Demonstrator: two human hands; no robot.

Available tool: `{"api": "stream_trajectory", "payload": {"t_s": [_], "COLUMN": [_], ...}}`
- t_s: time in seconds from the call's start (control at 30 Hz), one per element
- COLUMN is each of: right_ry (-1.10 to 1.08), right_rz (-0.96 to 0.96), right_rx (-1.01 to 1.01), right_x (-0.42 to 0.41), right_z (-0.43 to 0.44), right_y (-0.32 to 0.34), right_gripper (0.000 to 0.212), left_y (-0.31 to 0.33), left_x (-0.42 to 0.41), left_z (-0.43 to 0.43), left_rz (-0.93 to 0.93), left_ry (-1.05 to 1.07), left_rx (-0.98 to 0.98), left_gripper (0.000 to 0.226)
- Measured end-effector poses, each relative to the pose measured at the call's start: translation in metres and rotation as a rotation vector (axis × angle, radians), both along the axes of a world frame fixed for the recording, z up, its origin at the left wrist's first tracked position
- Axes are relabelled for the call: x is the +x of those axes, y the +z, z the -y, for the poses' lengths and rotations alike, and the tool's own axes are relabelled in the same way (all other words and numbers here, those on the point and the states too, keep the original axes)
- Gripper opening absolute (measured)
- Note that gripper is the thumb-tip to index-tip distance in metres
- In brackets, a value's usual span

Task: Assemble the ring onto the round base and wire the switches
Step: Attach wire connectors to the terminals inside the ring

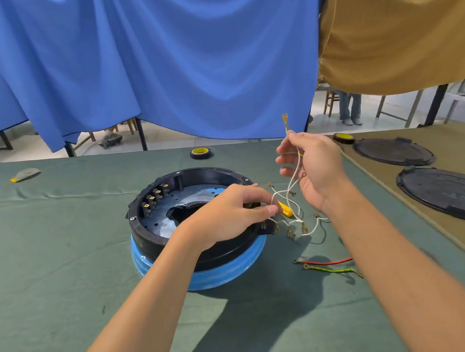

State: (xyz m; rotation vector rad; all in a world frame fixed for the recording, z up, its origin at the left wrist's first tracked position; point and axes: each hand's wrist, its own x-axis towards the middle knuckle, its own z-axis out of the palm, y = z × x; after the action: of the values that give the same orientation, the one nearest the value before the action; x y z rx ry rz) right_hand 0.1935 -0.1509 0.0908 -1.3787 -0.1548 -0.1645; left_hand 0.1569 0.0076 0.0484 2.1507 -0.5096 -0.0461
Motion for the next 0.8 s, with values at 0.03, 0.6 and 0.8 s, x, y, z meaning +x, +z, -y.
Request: {"api": "stream_trajectory", "payload": {"t_s": [0.03,0.6,0.8], "right_ry": [0.005,-0.102,-0.034], "right_rz": [-0.035,-0.323,-0.324], "right_rx": [0.054,0.148,-0.065], "right_x": [0.002,0.03,0.031], "right_z": [0.0,-0.001,-0.01], "right_y": [-0.002,-0.033,-0.043], "right_gripper": [0.029,0.028,0.025], "left_y": [0.0,0.023,0.022], "left_x": [-0.001,0.032,0.028], "left_z": [0.0,-0.021,-0.044], "left_rz": [0.005,-0.137,-0.184], "left_ry": [0.023,0.42,0.505], "left_rx": [-0.014,-0.386,-0.641], "left_gripper": [0.016,0.011,0.014]}}
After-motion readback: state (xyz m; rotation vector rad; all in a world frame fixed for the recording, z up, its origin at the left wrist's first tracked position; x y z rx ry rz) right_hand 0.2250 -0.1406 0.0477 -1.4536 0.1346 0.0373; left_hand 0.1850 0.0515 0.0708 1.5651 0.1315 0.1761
